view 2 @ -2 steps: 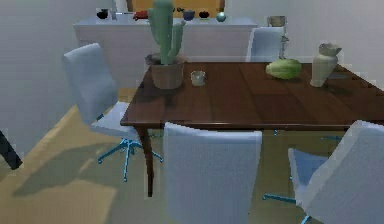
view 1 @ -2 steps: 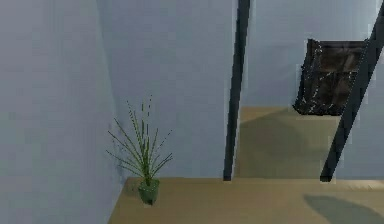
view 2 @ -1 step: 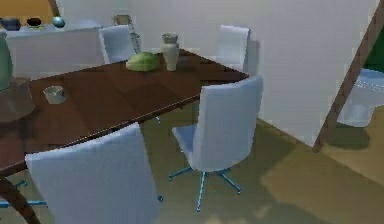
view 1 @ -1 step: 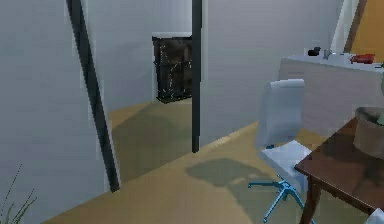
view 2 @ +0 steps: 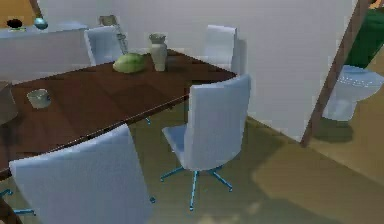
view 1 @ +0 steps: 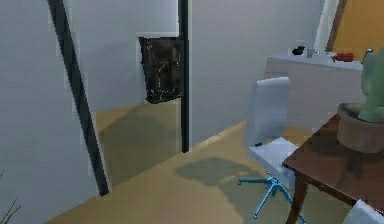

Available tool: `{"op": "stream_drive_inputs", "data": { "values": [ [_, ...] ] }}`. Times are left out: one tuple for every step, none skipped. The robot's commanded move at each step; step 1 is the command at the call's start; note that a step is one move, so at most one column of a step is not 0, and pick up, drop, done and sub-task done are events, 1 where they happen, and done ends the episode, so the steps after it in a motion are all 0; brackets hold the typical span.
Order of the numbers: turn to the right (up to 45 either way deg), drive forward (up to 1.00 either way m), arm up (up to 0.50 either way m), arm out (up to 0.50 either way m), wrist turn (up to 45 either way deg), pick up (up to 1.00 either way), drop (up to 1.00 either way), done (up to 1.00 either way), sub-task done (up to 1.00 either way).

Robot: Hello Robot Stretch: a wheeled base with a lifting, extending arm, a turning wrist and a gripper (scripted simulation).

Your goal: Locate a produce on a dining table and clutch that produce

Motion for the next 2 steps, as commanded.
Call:
{"op": "stream_drive_inputs", "data": {
  "values": [
    [0.0,1.0,0.0,0.0,0.0,0.0,0.0,0.0,0.0],
    [0.0,0.6,0.0,0.0,0.0,0.0,0.0,0.0,0.0]
  ]
}}
